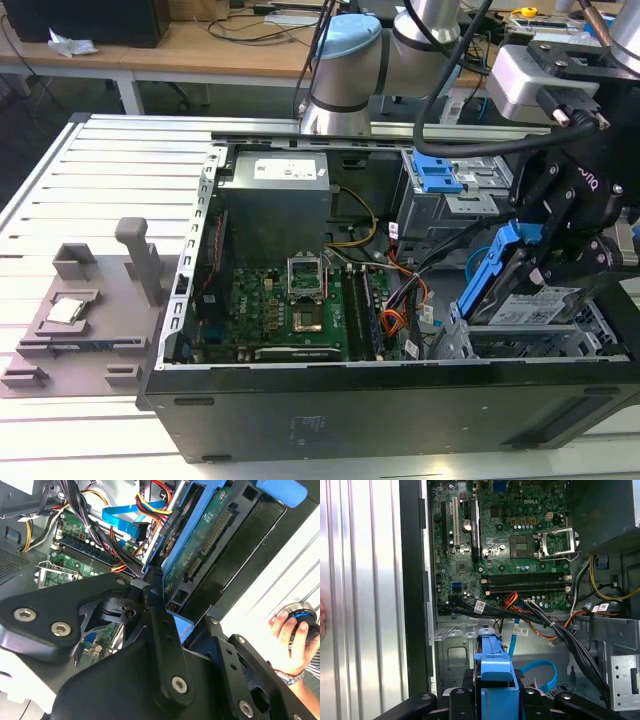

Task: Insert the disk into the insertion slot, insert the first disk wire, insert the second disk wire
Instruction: 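Insert the disk into the insertion slot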

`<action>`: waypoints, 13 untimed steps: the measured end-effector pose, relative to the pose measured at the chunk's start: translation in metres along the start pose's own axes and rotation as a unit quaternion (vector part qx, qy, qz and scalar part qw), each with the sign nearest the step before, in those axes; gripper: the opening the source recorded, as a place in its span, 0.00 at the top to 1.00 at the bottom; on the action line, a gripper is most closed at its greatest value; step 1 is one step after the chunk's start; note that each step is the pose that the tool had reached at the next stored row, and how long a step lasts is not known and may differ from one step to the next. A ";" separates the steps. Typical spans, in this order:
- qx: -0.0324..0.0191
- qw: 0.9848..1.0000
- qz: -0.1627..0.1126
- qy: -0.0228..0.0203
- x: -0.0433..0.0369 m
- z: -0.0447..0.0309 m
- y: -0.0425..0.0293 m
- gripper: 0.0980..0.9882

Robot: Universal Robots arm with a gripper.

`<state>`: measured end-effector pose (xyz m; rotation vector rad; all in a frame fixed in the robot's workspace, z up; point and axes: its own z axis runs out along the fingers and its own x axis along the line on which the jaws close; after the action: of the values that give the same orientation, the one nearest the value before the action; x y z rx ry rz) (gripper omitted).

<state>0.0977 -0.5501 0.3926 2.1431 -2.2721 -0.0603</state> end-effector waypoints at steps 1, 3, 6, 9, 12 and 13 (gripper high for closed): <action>0.000 1.000 0.000 0.000 0.0000 0.0000 0.0000 0.69; 0.000 1.000 0.000 0.000 0.0000 0.0000 0.0000 0.62; 0.000 1.000 0.000 0.000 0.0000 0.0000 0.0000 0.62; 0.000 1.000 0.000 0.000 0.0000 0.0000 0.0000 0.63; 0.000 1.000 0.000 0.000 0.0000 0.0000 0.0000 0.85; 0.000 1.000 0.000 0.000 0.0000 0.0000 0.0000 0.91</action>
<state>0.0977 -0.5501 0.3926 2.1428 -2.2719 -0.0595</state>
